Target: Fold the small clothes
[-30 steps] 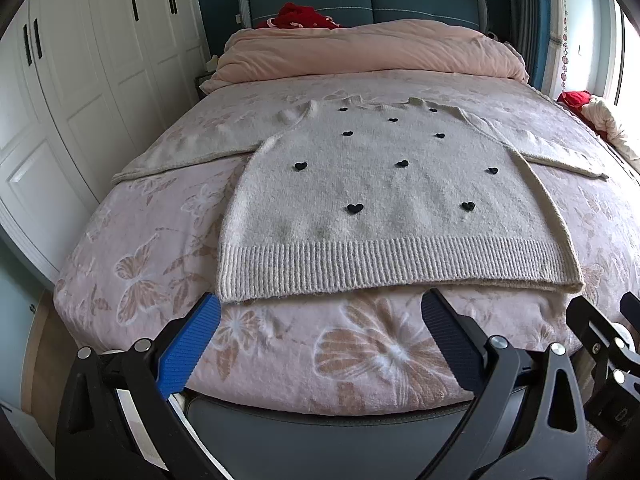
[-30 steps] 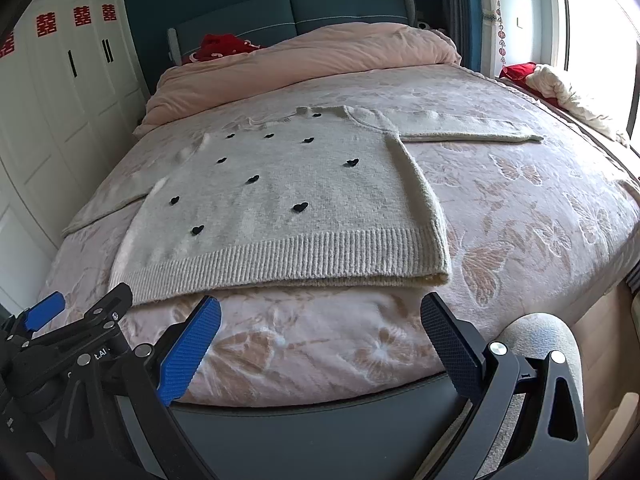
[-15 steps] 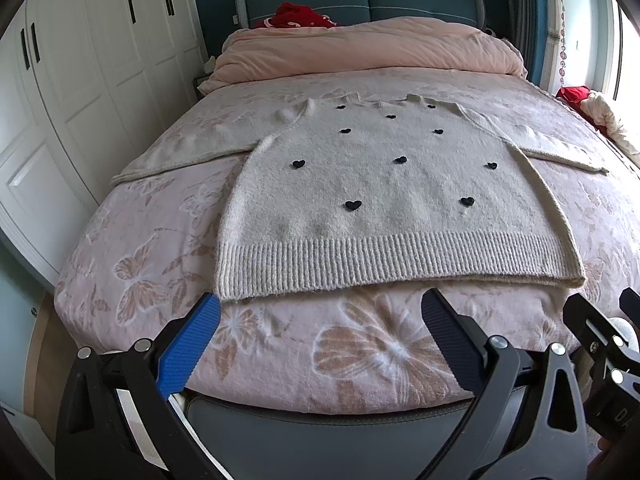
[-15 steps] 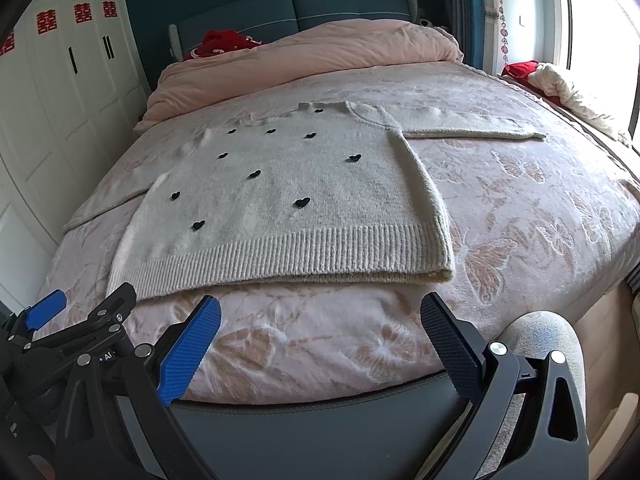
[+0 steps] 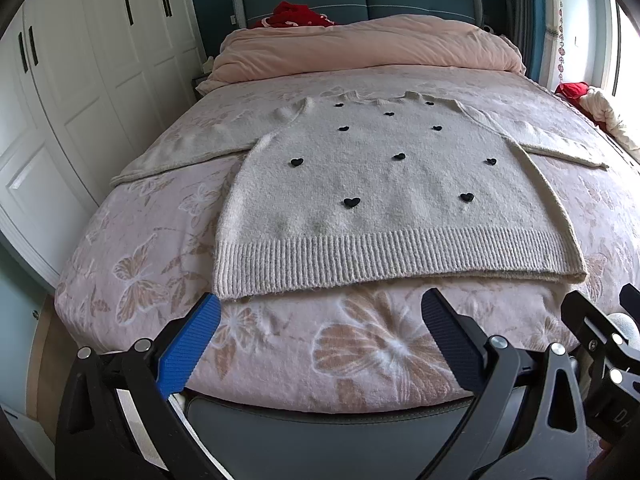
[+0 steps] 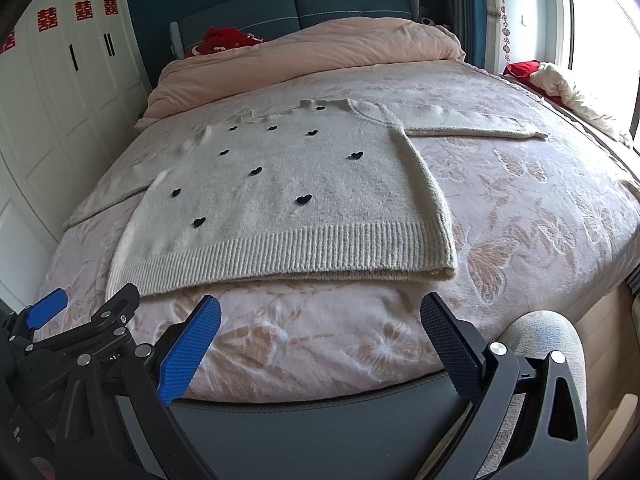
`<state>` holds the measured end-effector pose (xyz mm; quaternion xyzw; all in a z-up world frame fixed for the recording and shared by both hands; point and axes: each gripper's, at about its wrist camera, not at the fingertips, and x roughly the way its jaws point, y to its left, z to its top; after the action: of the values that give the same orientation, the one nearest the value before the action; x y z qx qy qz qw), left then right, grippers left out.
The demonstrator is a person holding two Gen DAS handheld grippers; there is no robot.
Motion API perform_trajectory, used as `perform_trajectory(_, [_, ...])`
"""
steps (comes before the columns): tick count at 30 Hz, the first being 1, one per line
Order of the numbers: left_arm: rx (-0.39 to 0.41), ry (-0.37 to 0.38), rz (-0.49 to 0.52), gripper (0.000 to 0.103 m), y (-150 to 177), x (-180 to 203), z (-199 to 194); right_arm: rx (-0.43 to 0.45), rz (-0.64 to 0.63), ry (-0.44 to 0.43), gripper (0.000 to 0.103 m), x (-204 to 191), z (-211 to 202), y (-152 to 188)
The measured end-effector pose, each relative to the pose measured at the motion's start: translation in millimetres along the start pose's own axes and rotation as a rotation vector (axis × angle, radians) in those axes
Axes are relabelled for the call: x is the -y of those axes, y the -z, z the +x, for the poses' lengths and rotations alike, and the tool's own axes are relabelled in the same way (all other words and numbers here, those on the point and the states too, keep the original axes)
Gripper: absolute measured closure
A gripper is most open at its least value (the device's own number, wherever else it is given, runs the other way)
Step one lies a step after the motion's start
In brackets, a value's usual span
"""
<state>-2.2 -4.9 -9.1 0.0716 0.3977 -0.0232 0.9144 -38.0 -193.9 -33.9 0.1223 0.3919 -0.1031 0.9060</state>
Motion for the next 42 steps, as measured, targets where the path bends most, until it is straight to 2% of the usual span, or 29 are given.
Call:
perform_trajectory(35, [-0.011,-0.010,0.015,0.005,3,3,5,-0.026,0.002,-0.008,0.005,0,7,5])
perform_trajectory(39, [-0.031,0.006,-0.010,0.005,-2,-3,11,-0.048,0.065,-0.031,0.005,25,21,-5])
perform_trajectory(42, [-0.064,0.034,-0.059,0.005,-13,-17,24,-0.042,0.172,-0.032,0.005,77,39,-33])
